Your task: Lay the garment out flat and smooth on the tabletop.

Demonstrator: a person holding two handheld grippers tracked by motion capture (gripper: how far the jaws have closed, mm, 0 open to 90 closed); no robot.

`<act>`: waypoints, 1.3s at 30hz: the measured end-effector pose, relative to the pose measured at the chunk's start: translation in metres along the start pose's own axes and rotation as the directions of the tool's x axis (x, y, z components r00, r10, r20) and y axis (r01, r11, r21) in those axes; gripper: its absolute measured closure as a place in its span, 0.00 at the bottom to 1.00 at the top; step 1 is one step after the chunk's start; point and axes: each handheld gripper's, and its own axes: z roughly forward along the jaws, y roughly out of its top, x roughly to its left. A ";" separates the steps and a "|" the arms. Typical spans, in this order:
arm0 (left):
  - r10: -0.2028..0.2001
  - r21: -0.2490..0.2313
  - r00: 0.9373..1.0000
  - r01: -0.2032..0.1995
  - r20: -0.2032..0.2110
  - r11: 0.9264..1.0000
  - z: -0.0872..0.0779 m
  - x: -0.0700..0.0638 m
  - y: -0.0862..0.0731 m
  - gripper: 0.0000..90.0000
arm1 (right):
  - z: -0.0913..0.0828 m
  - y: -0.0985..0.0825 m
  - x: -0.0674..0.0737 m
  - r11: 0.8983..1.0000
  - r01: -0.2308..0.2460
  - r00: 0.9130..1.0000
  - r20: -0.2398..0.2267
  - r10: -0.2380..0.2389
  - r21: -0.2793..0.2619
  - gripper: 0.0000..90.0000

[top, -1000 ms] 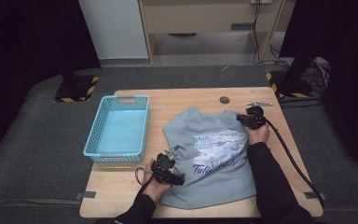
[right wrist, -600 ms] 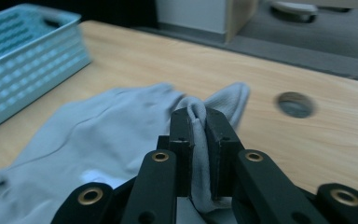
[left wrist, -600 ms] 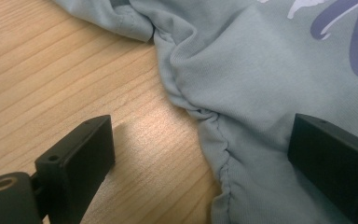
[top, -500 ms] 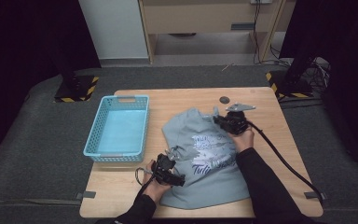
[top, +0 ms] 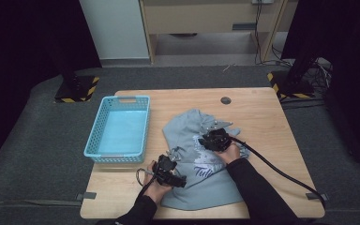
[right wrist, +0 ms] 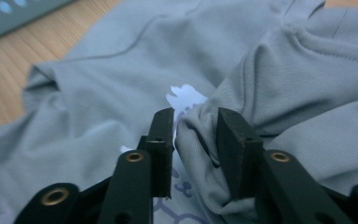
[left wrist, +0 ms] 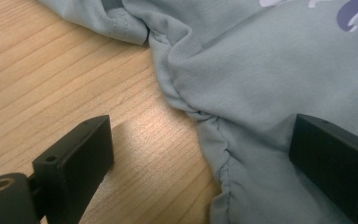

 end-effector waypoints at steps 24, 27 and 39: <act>0.005 0.000 1.000 -0.005 0.002 1.000 0.000 0.000 0.000 0.04 | -0.008 0.016 -0.097 0.984 -0.174 0.979 0.117 0.167 0.048 0.46; 0.006 0.000 1.000 -0.006 0.002 1.000 0.000 0.000 0.000 0.04 | 0.000 0.010 -0.098 0.980 -0.182 0.978 0.115 0.173 0.078 0.56; 0.004 0.014 1.000 -0.004 -0.001 1.000 0.000 0.000 0.000 0.04 | -0.033 0.019 -0.104 0.981 -0.196 0.960 0.201 0.193 -0.004 0.95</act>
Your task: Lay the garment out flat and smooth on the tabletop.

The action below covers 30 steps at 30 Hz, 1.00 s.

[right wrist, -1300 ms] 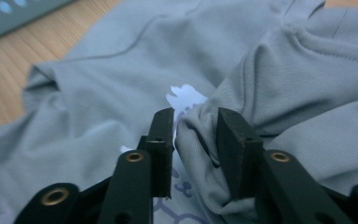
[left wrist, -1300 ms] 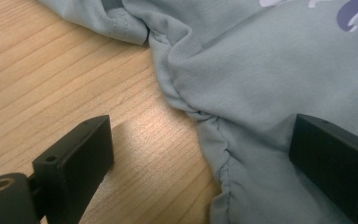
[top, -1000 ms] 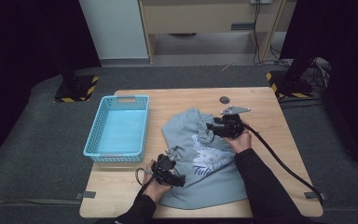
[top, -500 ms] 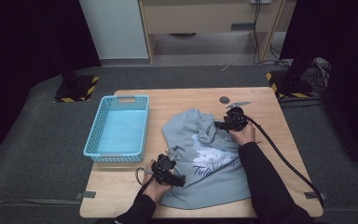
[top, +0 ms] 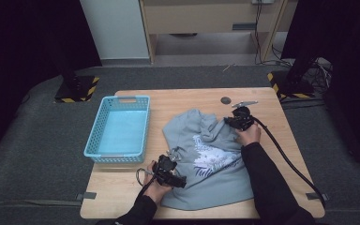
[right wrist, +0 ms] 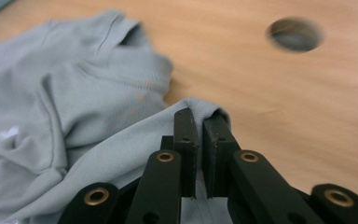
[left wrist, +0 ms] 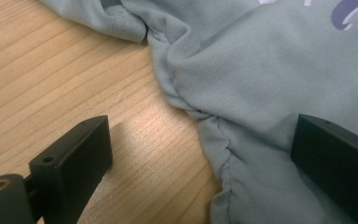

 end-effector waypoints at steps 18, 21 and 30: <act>0.009 0.015 1.000 -0.009 0.006 1.000 -0.002 -0.001 -0.002 0.04 | -0.052 0.013 -0.103 0.972 -0.211 0.855 0.462 0.236 -0.105 0.85; 0.008 0.015 1.000 -0.008 0.006 1.000 -0.002 -0.001 -0.002 0.04 | -0.054 0.006 -0.105 0.970 -0.213 0.856 0.456 0.243 -0.118 0.64; 0.004 0.008 1.000 -0.004 0.002 1.000 -0.002 -0.002 -0.003 0.04 | -0.051 -0.020 -0.058 0.991 -0.120 0.974 0.185 0.129 -0.060 0.33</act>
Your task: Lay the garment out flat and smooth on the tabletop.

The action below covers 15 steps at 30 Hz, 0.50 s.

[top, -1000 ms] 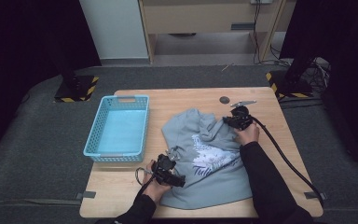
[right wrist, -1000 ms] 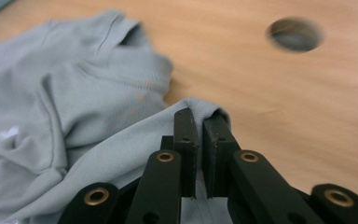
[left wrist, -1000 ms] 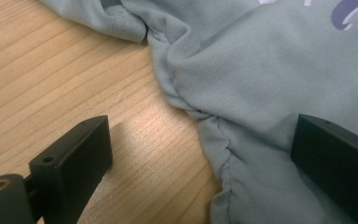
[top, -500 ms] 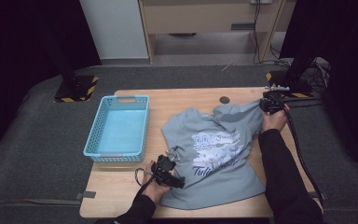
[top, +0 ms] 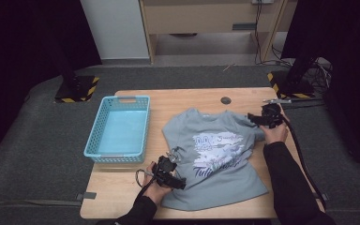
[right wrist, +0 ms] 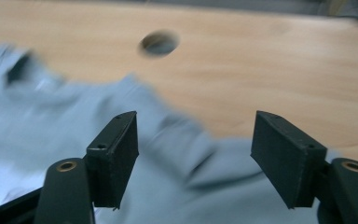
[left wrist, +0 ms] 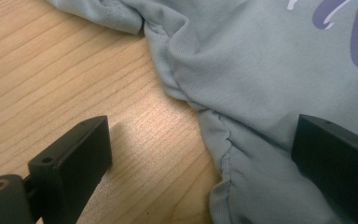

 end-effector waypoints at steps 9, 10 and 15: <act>-0.002 -0.001 1.000 0.002 0.007 1.000 -0.002 -0.001 0.000 0.07 | 0.012 -0.046 0.022 0.990 0.071 0.997 -0.023 -0.069 0.119 0.20; -0.005 -0.003 1.000 0.006 0.006 1.000 -0.003 0.000 0.001 0.08 | 0.013 -0.050 0.019 0.990 0.060 0.998 -0.027 -0.057 0.127 0.19; -0.059 -0.078 0.998 0.059 0.005 0.995 -0.015 0.007 0.006 0.11 | 0.011 -0.060 0.013 0.990 0.031 0.999 -0.043 -0.026 0.136 0.17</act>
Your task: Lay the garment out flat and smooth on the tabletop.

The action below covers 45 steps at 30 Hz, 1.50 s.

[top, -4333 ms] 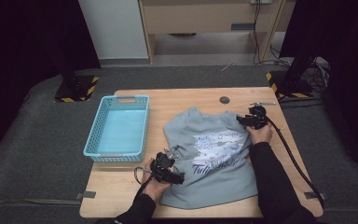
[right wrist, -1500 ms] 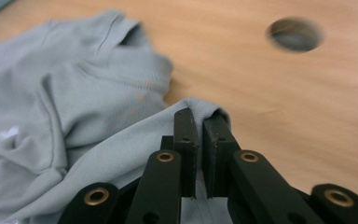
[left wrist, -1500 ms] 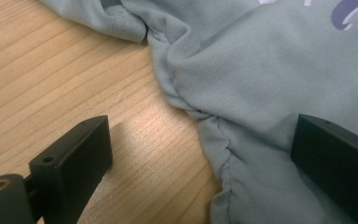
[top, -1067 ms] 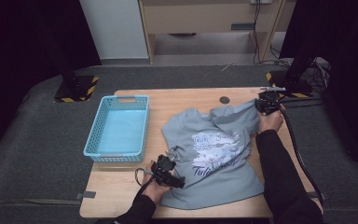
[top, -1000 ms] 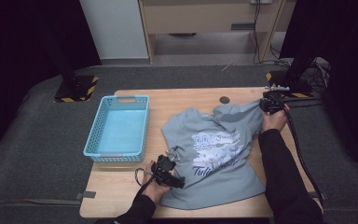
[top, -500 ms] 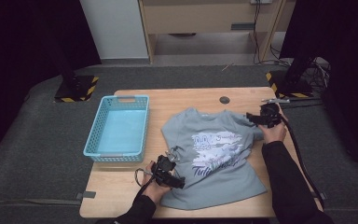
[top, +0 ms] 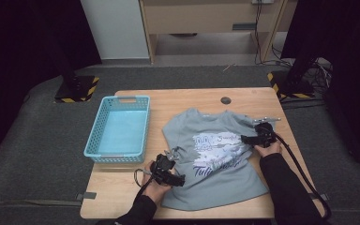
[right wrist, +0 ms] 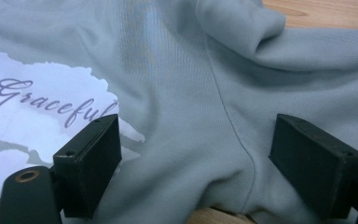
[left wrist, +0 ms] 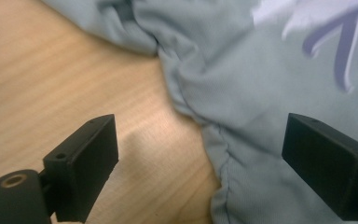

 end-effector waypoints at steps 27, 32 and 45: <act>-0.232 -0.212 0.961 0.199 -0.148 0.957 0.033 0.046 0.085 0.24 | -0.043 -0.030 0.050 0.994 0.110 0.986 -0.126 -0.109 -0.003 0.07; -0.305 -0.208 0.934 0.266 -0.184 0.941 0.052 0.066 0.094 0.27 | -0.040 -0.032 0.056 0.992 0.124 0.983 -0.141 -0.122 0.005 0.08; -0.394 -0.192 0.900 0.359 -0.189 0.913 0.078 0.091 0.090 0.45 | -0.035 -0.036 0.065 0.986 0.162 0.977 -0.148 -0.156 0.029 0.07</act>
